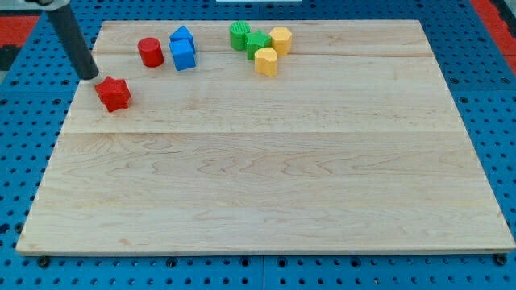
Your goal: Push the red circle towards down
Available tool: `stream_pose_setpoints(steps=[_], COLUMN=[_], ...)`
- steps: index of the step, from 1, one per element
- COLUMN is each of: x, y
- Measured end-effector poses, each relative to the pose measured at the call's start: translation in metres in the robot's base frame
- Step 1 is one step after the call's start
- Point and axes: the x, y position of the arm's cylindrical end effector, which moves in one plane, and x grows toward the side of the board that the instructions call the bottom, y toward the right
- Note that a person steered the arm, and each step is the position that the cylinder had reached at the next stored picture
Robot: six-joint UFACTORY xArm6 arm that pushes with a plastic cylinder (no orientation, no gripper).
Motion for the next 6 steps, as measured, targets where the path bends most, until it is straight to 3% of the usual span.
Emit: stream_pose_setpoints(steps=[2,3,4,5,6], x=[0.078,0.011,-0.063,-0.084,-0.061], y=[0.025,-0.018,-0.021,0.046,0.079])
